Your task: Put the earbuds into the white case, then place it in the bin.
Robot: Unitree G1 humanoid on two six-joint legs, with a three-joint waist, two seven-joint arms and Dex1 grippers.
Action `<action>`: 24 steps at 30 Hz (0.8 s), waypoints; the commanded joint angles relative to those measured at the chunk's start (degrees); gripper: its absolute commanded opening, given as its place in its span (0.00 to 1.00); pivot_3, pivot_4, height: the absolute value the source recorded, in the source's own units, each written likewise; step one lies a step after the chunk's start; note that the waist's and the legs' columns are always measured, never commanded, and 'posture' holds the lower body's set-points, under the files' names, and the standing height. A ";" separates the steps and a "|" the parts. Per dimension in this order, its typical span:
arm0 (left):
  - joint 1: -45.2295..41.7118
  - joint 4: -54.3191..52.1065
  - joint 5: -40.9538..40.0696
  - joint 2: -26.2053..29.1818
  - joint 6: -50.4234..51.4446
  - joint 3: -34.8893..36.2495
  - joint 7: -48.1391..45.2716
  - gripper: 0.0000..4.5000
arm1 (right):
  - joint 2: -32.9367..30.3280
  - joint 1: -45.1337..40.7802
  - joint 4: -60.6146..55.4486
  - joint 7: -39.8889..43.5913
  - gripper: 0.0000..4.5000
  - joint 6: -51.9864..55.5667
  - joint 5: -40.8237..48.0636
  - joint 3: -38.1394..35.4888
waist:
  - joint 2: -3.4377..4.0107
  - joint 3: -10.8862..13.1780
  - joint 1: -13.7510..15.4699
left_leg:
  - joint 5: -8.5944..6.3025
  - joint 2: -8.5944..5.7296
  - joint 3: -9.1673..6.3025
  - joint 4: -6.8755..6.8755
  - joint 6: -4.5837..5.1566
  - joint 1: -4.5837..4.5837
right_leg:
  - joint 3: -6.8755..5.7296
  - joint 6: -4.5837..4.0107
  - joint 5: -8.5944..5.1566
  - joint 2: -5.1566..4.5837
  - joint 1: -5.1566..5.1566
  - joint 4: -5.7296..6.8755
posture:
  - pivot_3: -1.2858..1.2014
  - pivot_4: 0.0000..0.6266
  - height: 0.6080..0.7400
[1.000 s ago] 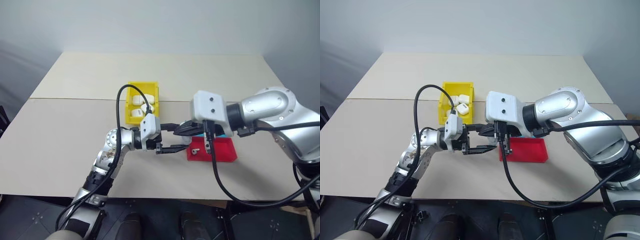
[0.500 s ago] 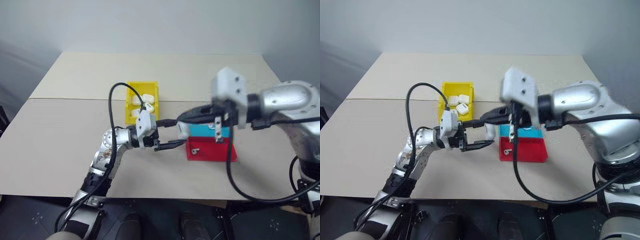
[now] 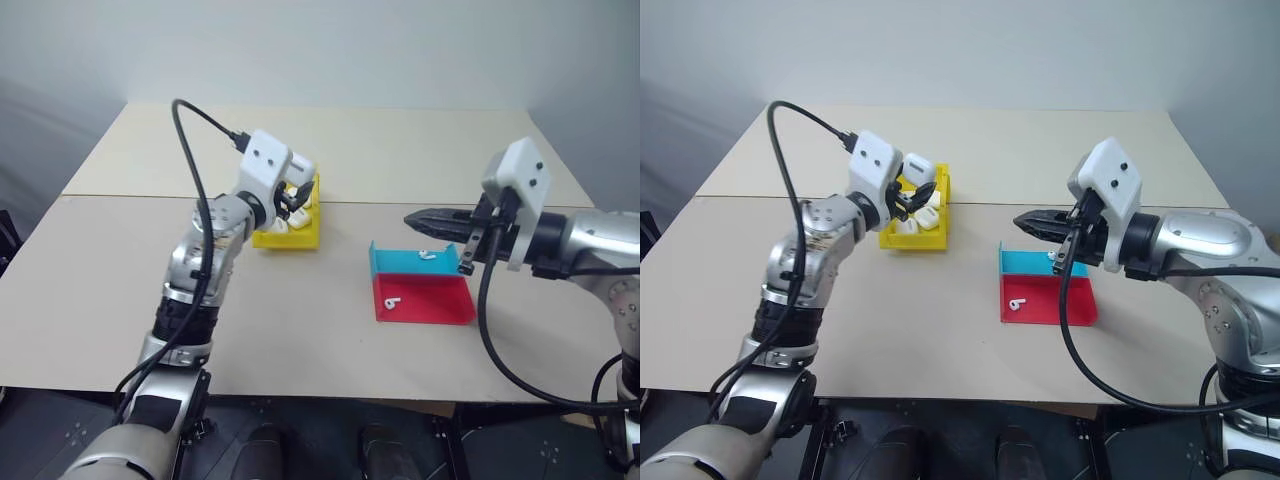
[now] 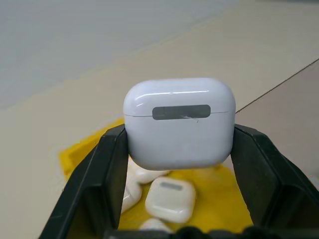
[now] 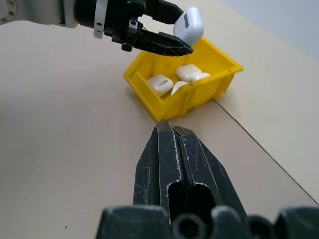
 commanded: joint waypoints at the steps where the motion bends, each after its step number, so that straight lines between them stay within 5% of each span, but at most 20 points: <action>1: -1.75 3.52 3.37 -1.77 -1.02 -0.06 5.38 0.62 | -0.66 -0.67 -0.63 -0.66 0.01 -2.01 -1.43 1.01 | 0.00 0.00 -0.07 | 0.00 0.00 0.00 0.00 0.00 0.01 | 0.00 0.00 0.00 0.00 0.02 0.00 | 0.52 0.24 1.00; 4: -4.10 8.78 2.27 -3.53 -0.61 2.31 7.02 0.62 | -0.86 -1.03 0.17 -0.71 0.01 -2.69 -2.94 2.50 | -0.02 0.01 -0.07 | 0.00 0.00 0.00 0.00 0.00 0.00 | 0.00 0.00 0.00 0.00 0.02 -0.01 | 0.52 0.24 1.00; 9: -6.79 14.65 1.48 -4.82 -3.82 3.08 6.97 0.98 | -1.13 -0.71 -0.03 -0.62 0.00 -2.85 -3.66 2.99 | -0.04 0.02 -0.05 | 0.00 -0.01 0.00 -0.01 0.00 -0.07 | 0.00 0.00 0.00 -0.01 -0.03 -0.05 | 0.52 0.24 1.00; 18: -3.28 -0.04 -12.07 -9.04 -10.80 14.61 4.90 0.99 | -2.06 -0.89 1.39 0.87 0.00 -4.54 -5.00 3.00 | -0.04 0.03 -0.17 | 0.00 -0.01 0.00 -0.01 0.00 -0.09 | 0.00 0.01 0.01 -0.03 -0.03 -0.06 | 0.52 0.24 1.00; 24: 6.82 -15.36 -19.89 -0.89 -4.59 14.89 -5.05 0.99 | -3.78 2.64 3.28 7.06 0.00 -10.74 -4.86 0.74 | -0.03 0.02 -0.37 | 0.00 0.00 0.03 -0.02 -0.01 0.07 | 0.05 0.00 0.00 -0.01 0.02 0.04 | 0.52 0.24 1.00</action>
